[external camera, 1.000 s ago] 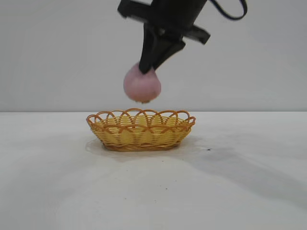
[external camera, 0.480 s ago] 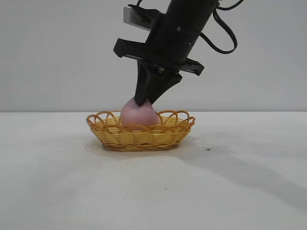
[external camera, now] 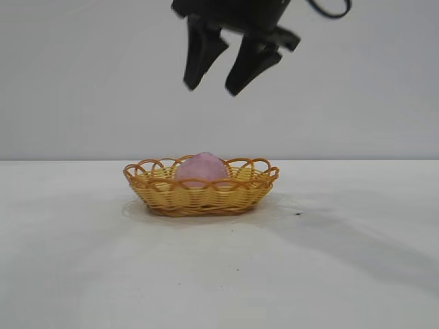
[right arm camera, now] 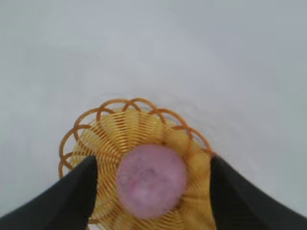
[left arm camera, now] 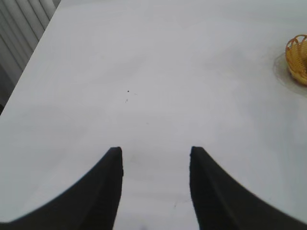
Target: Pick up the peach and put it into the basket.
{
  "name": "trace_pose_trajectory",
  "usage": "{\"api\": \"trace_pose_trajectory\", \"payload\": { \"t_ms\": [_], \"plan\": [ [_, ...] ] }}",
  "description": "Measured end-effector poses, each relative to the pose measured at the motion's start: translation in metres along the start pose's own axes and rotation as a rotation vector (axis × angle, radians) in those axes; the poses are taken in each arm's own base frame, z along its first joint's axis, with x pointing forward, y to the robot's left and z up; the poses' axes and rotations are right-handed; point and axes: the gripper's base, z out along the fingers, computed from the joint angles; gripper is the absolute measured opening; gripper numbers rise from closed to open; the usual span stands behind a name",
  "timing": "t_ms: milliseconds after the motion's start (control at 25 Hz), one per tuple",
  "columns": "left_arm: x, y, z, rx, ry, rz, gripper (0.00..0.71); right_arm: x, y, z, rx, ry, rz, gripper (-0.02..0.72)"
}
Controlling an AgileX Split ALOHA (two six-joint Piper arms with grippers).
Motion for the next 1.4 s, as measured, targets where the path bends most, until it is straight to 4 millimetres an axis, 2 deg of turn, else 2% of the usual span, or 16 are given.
{"api": "trace_pose_trajectory", "payload": {
  "t_ms": [80,280,360,440,560,640,880,1040,1160,1400],
  "plan": [
    [0.0,0.0,0.0,0.0,0.0,0.0,0.282,0.016,-0.022,-0.02,0.054,-0.011,0.053,0.433],
    [0.0,0.0,0.0,0.0,0.0,0.0,0.282,0.077,-0.091,-0.065,0.251,-0.067,0.283,0.433],
    [0.0,0.0,0.0,0.0,0.0,0.0,0.282,0.092,-0.106,-0.09,0.317,-0.12,0.354,0.433],
    [0.0,0.0,0.0,0.0,0.0,0.0,0.282,0.102,-0.112,-0.113,0.366,-0.162,0.386,0.433],
    [0.0,0.0,0.0,0.0,0.0,0.0,0.282,0.118,-0.107,-0.142,0.402,-0.231,0.451,0.433],
    [0.0,0.0,0.0,0.0,0.0,0.001,0.282,0.128,-0.096,-0.159,0.418,-0.274,0.456,0.433],
    [0.0,0.0,0.0,0.0,0.0,0.001,0.282,0.156,-0.046,-0.199,0.39,-0.354,0.331,0.433],
    [0.0,0.0,0.0,0.0,0.0,0.001,0.282,0.175,-0.015,-0.215,0.322,-0.346,0.267,0.433],
    [0.0,0.0,0.0,0.0,0.0,0.001,0.282,0.184,0.002,-0.223,0.264,-0.313,0.284,0.433],
    [0.0,0.0,0.0,0.0,0.0,0.001,0.282,0.216,0.025,-0.245,0.341,-0.236,0.325,0.433]
  ]
}}
